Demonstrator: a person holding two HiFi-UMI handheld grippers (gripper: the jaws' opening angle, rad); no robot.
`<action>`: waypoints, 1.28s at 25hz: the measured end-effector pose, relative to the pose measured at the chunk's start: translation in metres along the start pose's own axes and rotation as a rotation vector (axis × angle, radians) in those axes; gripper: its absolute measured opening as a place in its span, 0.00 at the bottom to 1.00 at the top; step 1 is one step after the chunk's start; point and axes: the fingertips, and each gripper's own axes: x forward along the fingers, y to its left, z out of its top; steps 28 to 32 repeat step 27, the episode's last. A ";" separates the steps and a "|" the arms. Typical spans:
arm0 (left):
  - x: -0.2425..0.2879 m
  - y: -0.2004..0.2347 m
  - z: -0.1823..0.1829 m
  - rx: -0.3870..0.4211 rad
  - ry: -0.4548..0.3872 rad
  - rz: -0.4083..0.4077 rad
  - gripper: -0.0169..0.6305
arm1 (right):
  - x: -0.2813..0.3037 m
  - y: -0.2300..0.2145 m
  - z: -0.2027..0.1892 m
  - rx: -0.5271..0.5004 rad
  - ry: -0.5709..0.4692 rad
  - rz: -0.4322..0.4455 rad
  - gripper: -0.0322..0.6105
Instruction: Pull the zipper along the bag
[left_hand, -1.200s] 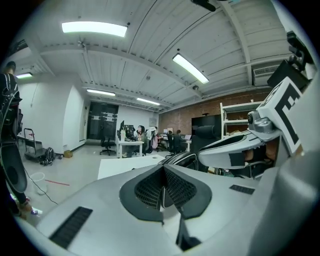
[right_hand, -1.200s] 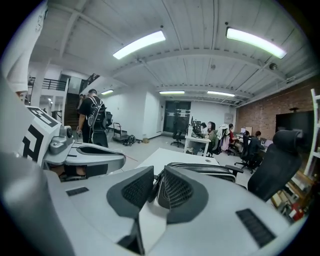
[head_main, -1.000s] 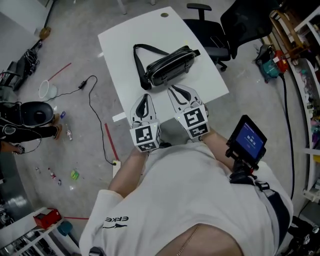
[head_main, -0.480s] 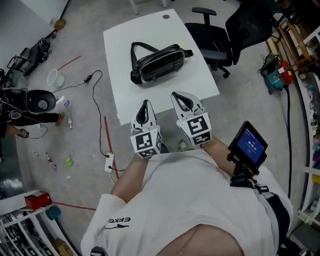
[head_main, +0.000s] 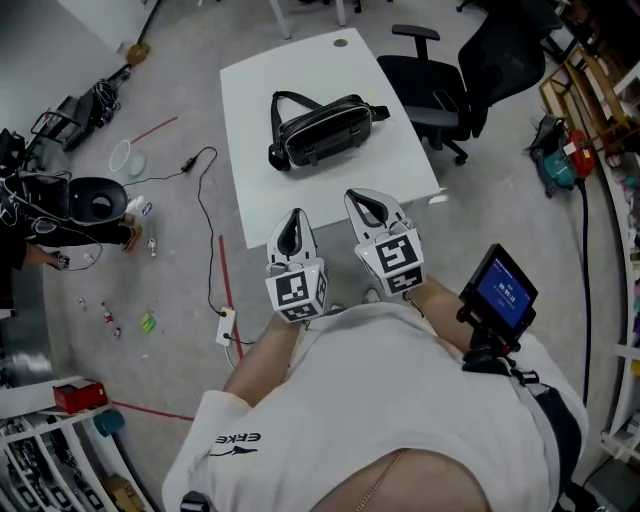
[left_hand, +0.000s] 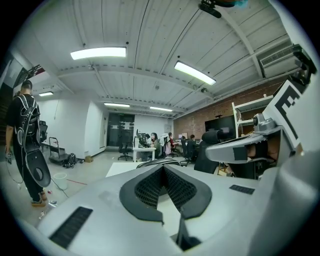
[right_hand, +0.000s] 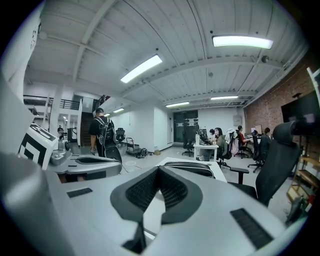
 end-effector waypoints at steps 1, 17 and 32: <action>0.000 0.000 0.000 0.000 -0.001 0.001 0.03 | 0.000 0.002 0.000 -0.002 0.002 0.003 0.06; 0.011 0.000 0.005 -0.015 -0.004 -0.038 0.03 | 0.004 0.004 0.004 -0.020 0.025 -0.019 0.06; 0.018 -0.003 0.005 -0.026 -0.007 -0.049 0.03 | 0.008 0.002 0.001 -0.037 0.043 -0.018 0.06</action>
